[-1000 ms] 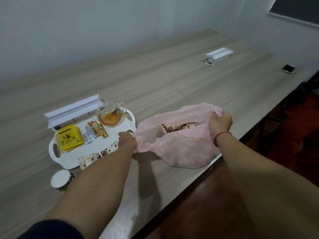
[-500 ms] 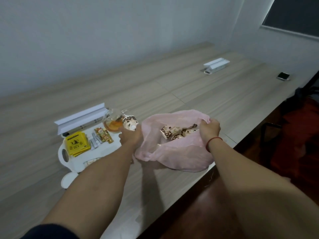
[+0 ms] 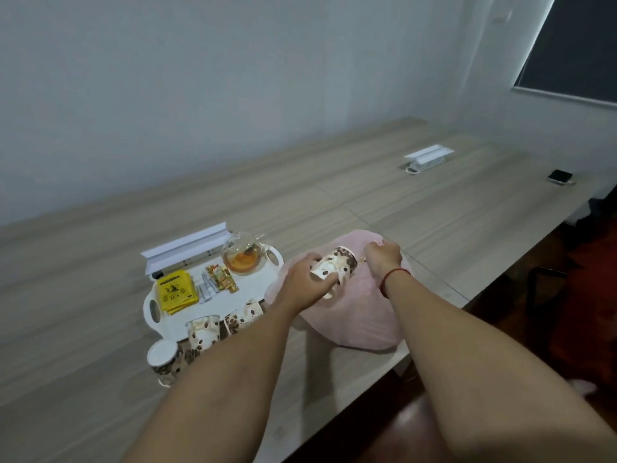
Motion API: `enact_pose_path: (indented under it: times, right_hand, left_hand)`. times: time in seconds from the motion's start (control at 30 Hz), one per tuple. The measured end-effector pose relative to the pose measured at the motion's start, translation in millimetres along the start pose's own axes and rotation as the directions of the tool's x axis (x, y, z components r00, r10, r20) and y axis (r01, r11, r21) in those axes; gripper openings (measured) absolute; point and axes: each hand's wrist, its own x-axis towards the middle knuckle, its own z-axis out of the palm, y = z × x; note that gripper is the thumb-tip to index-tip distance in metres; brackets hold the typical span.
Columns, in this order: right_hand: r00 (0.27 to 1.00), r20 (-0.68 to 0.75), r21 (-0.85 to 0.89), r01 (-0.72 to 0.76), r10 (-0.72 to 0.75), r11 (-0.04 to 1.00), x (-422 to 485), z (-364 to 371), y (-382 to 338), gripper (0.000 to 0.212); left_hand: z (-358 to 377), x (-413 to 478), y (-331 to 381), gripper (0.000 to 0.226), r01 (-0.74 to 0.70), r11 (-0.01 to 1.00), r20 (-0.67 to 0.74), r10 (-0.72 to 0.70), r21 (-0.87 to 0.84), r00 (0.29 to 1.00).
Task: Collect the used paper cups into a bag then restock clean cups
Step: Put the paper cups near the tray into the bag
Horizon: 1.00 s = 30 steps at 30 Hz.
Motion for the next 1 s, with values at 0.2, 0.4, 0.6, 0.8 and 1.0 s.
enact_pose_path:
  times: [0.2,0.4,0.6,0.8,1.0]
  right_hand:
    - [0.998,0.062,-0.021,-0.022,0.023,1.0,-19.7,-6.9,-0.4,0.045]
    - [0.996,-0.076,-0.048,0.045,-0.049,0.998,-21.6,-20.1,16.3,0.033]
    - [0.984,-0.146,-0.089,0.085,-0.097,0.992,-25.2,-22.2,33.9,0.029]
    - [0.99,-0.091,-0.127,0.095,-0.107,0.987,-41.7,5.3,34.8,0.037]
    - [0.994,-0.085,-0.222,0.041,-0.061,0.974,-53.4,30.3,52.3,0.045]
  left_hand:
    - [20.4,9.7,-2.0,0.039,0.294,0.948,0.209,-0.265,-0.12,0.941]
    - [40.1,13.8,-5.5,0.044,0.315,0.945,0.227,-0.288,-0.092,0.93]
    - [17.8,-5.3,-9.2,0.032,0.251,0.967,0.156,-0.243,-0.039,0.958]
    - [-36.3,-24.8,-33.3,0.029,0.34,0.94,-0.031,-0.34,-0.017,0.94]
    - [-72.8,-30.6,-79.4,0.01,0.466,0.884,-0.121,-0.458,0.045,0.881]
